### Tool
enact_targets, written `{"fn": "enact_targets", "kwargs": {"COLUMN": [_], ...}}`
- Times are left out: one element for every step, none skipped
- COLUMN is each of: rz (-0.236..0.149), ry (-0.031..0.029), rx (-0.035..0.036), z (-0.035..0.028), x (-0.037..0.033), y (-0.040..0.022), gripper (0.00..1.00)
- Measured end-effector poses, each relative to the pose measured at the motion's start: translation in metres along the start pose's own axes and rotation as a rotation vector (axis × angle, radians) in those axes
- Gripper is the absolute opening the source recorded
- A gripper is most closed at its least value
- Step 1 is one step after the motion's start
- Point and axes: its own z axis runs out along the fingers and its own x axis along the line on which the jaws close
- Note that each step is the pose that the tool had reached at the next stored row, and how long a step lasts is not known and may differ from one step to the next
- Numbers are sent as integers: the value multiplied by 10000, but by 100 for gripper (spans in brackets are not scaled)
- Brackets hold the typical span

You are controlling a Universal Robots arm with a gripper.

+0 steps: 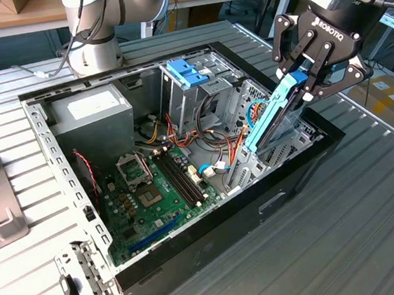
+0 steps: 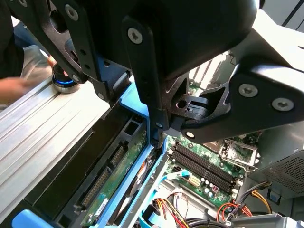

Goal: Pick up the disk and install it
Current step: 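Insert the disk into the insertion slot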

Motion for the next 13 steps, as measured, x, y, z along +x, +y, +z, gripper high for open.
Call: {"fn": "enact_targets", "kwargs": {"rz": [0,0,0,0,0,0,0,0,0,0,0,0,0], "ry": [3,2,1,0,0,0,0,1,1,0,1,1,1], "rx": [1,0,0,0,0,0,0,0,0,0,0,0,0], "z": [0,0,1,1,2,2,3,3,3,4,5,5,5], "x": [0,0,0,0,0,0,0,0,0,0,0,0,0], "y": [0,0,0,0,0,0,0,0,0,0,0,0,0], "gripper": [37,38,44,44,51,51,51,51,51,51,51,51,51]}}
